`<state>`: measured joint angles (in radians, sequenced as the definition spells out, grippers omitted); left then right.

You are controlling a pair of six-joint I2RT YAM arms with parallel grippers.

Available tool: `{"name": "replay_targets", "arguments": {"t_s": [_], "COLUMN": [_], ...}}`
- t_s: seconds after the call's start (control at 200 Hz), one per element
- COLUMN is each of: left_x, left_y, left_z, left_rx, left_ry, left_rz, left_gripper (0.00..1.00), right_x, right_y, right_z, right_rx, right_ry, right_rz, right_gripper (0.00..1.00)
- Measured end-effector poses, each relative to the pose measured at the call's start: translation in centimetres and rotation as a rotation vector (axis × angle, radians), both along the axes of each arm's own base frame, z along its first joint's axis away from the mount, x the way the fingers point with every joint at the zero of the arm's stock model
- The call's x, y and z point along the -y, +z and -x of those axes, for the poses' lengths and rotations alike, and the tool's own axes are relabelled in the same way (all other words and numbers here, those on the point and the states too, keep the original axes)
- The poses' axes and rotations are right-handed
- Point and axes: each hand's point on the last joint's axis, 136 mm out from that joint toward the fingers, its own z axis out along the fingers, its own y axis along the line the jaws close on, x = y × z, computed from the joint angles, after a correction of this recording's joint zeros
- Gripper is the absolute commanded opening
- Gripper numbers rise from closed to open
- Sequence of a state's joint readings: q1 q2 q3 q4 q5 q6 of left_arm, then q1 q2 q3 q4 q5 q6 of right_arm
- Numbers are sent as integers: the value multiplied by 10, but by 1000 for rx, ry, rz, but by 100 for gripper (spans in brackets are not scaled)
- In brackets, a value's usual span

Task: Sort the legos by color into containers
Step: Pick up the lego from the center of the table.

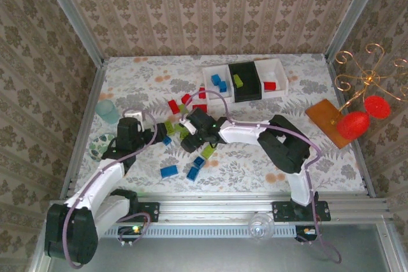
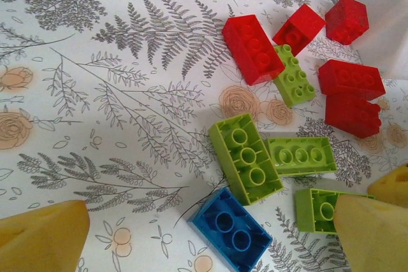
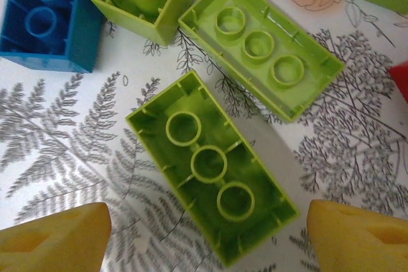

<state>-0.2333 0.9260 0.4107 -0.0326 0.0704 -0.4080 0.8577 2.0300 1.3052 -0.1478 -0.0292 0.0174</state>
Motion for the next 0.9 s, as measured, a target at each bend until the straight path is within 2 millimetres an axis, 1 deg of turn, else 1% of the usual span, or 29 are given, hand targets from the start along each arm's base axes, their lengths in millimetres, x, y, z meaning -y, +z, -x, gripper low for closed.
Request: {"name": "replay_targets", "arguments": {"t_s": [0.125, 0.24, 0.31, 0.405, 0.525, 0.59, 0.655, 0.705, 0.805, 0.84, 0.9], "left_x": [-4, -4, -5, -7, -7, -7, -7, -6, -1, 2, 8], "left_y": [4, 7, 8, 8, 8, 9, 9, 11, 14, 15, 18], "left_z": [2, 2, 2, 2, 2, 2, 1, 1, 0, 0, -1], "left_rx": [28, 44, 52, 54, 54, 59, 63, 67, 78, 84, 97], "left_ry": [16, 20, 23, 32, 35, 35, 35, 35, 28, 22, 10], "left_rz": [7, 11, 12, 15, 20, 21, 23, 28, 41, 46, 53], "left_gripper": [100, 100, 100, 100, 99, 99, 99, 99, 98, 98, 98], "right_x": [-5, -10, -12, -13, -12, -11, -11, -6, 11, 18, 32], "right_y": [-7, -9, -8, -9, -10, -10, -9, -8, -4, 1, 14], "right_z": [-8, -13, -10, -7, -8, -9, -9, -4, 17, 22, 24], "right_rx": [24, 43, 38, 29, 25, 24, 26, 5, -68, -96, -124], "right_ry": [36, 66, 92, 115, 115, 116, 116, 115, 117, 107, 72], "right_rz": [38, 51, 47, 47, 44, 42, 32, 8, -44, -74, -140], "right_gripper": [78, 71, 64, 51, 38, 34, 32, 31, 30, 30, 29]}}
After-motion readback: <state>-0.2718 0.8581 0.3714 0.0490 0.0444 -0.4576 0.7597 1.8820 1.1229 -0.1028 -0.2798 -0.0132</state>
